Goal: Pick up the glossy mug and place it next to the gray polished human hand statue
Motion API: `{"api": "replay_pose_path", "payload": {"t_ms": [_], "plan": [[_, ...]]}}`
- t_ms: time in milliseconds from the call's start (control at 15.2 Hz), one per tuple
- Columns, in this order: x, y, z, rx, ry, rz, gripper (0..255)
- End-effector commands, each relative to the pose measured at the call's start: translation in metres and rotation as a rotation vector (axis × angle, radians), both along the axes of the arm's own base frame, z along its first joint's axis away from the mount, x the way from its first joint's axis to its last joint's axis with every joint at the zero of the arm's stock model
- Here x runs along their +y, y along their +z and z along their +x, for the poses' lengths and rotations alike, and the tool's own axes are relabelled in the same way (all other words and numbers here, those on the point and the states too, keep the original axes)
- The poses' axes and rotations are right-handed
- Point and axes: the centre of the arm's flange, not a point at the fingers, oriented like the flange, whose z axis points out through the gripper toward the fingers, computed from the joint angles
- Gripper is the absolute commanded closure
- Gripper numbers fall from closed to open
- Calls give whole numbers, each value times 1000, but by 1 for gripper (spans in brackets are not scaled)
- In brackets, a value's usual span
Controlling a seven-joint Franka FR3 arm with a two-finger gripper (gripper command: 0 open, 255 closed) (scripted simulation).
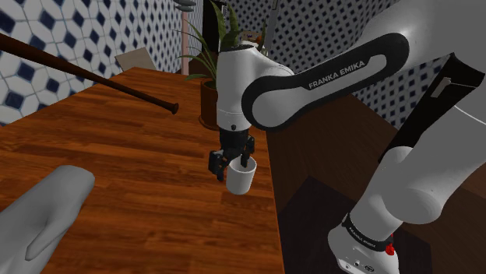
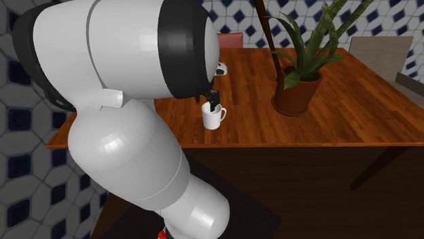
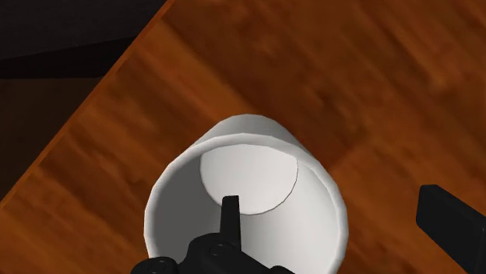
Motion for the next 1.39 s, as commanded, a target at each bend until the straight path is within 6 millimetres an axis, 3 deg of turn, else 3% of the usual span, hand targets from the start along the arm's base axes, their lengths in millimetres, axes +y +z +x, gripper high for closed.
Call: {"api": "replay_pose_path", "payload": {"t_ms": [0, 528, 594, 1188, 1320], "plan": [[-1, -11, -1, 0, 0, 0, 0], [-1, -14, -1, 0, 0, 0, 0], [-1, -14, -1, 0, 0, 0, 255], [-2, -14, -1, 0, 0, 0, 255], [-1, -3, -1, 0, 0, 0, 255]]}}
